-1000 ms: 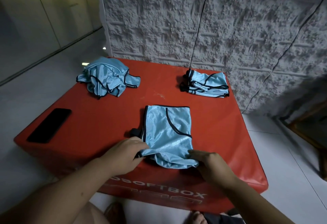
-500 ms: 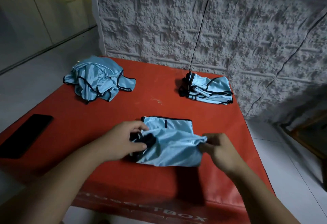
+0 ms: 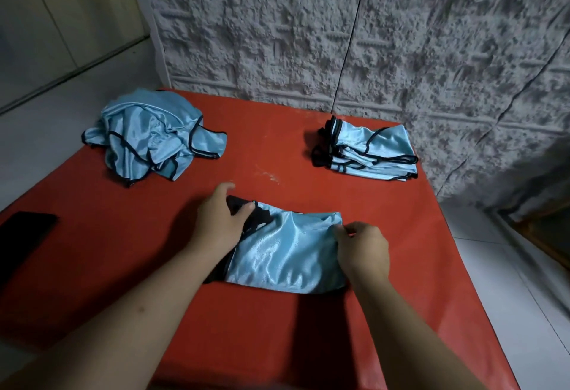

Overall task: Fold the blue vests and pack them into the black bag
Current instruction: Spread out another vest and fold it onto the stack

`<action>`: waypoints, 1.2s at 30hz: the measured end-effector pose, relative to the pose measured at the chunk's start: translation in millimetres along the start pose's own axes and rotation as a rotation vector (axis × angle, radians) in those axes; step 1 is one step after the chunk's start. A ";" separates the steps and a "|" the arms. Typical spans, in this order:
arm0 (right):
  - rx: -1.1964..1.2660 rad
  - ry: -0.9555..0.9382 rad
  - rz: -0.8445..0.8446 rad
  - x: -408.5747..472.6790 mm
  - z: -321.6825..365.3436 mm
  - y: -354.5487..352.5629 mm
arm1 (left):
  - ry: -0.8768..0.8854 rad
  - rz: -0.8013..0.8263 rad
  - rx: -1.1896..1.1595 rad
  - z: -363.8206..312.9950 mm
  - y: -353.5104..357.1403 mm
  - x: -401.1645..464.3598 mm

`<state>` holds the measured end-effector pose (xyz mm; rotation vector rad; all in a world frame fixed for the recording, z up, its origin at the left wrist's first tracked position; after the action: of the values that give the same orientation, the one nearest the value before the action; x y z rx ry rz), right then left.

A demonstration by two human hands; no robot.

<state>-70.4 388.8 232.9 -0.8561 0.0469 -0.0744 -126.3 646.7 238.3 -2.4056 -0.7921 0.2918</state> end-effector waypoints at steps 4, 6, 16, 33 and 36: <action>-0.034 -0.127 -0.171 -3.3 10.9 -4.9 | 0.253 -0.172 0.244 -13.4 -9.0 -18.3; -0.063 -0.285 -0.172 -8.8 17.7 -3.8 | 0.296 -0.048 0.288 -17.7 -8.0 -22.3; -0.383 -0.556 0.248 -39.4 -0.2 27.9 | 0.038 -0.023 0.193 -2.4 5.0 -1.0; -0.405 -0.521 0.290 -40.9 5.1 26.4 | 0.061 0.060 0.490 -16.1 2.2 2.3; -0.401 -0.501 0.306 -42.5 7.3 25.1 | -0.021 0.014 0.359 -10.8 6.0 9.9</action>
<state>-111.1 414.3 219.2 -1.2370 -0.2864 0.4501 -111.5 643.8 243.2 -2.0745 -0.6681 0.4274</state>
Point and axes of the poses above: each hand's wrist, its own x-axis towards the middle knuckle, its own y-axis out of the palm, z = x × y, the point moved 2 cm from there along x, towards the middle knuckle, and after that the axes turned 5 degrees about -y, right-handed, at the moved point
